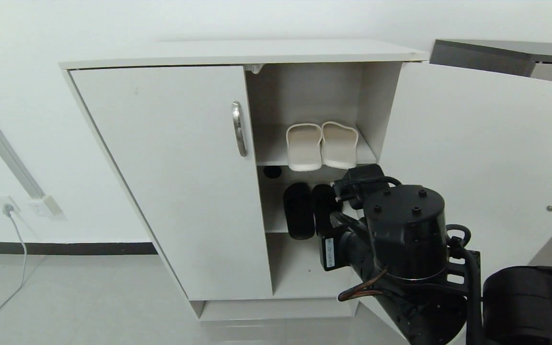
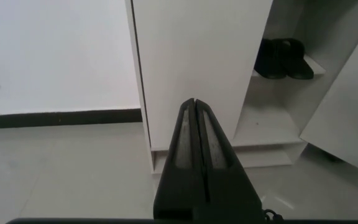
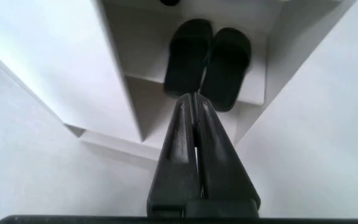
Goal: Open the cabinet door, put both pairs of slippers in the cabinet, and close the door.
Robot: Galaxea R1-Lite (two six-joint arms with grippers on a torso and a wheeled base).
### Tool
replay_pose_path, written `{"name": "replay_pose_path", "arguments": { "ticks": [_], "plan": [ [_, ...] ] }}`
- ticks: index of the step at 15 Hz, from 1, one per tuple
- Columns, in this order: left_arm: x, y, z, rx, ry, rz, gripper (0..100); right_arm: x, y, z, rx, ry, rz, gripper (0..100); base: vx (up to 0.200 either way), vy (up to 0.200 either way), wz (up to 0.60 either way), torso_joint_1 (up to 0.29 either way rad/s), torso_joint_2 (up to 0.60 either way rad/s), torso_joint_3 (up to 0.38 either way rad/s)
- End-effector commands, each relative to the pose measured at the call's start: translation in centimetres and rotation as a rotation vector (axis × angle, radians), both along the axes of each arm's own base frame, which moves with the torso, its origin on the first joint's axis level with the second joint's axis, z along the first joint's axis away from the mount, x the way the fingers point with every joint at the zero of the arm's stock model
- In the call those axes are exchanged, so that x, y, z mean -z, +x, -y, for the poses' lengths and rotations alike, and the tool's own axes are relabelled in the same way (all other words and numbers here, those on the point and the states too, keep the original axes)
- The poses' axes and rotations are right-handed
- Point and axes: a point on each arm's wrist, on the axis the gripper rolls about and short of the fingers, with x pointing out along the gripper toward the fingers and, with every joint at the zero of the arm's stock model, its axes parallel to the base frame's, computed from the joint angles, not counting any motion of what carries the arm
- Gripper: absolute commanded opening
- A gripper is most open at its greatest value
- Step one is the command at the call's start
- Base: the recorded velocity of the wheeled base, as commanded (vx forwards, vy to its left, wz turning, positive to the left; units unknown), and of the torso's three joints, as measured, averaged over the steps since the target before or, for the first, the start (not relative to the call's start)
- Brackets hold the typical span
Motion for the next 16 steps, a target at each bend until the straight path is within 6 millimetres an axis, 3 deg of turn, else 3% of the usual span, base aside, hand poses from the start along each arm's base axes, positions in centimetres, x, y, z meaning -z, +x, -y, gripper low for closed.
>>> {"name": "replay_pose_path", "arguments": {
  "ticks": [1,4,16],
  "plan": [
    [0.0,0.0,0.0,0.000,0.000,0.000,0,0.1,0.3,0.2,0.012,0.005,0.005,0,-0.200,0.000,0.00,-0.007,0.01,0.002],
    [0.0,0.0,0.0,0.000,-0.002,0.000,0,0.7,0.7,1.0,0.025,-0.028,0.028,0,-0.200,0.000,0.00,0.004,0.00,-0.001],
    [0.0,0.0,0.0,0.000,-0.002,0.000,0,1.7,0.9,1.1,0.027,-0.061,0.024,0,0.000,0.000,0.00,0.000,0.00,0.000]
  ]
}}
